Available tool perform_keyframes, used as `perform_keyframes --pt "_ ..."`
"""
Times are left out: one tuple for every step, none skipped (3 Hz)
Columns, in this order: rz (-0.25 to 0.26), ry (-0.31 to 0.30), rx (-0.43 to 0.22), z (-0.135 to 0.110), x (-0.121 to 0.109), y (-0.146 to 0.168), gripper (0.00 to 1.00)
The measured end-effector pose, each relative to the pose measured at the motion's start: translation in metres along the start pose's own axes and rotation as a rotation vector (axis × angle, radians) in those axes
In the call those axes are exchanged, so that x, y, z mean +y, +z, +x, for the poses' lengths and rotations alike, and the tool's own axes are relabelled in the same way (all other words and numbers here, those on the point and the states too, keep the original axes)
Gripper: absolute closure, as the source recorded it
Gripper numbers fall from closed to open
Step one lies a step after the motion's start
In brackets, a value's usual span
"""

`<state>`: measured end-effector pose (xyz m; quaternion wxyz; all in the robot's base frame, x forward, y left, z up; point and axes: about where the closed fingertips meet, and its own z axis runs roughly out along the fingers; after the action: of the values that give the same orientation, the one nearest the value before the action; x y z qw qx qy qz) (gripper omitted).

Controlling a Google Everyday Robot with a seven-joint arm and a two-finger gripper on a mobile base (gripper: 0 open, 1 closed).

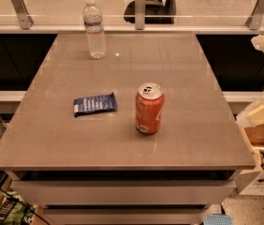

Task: Move coke can near water bottle

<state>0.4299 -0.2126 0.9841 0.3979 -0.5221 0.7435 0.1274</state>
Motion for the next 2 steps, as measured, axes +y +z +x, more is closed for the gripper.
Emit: perform_keyframes --pt "-0.021 0.016 -0.049 0.005 0.004 0.015 0.0" --pt "-0.038 0.031 -0.11 0.01 0.011 0.032 0.0"
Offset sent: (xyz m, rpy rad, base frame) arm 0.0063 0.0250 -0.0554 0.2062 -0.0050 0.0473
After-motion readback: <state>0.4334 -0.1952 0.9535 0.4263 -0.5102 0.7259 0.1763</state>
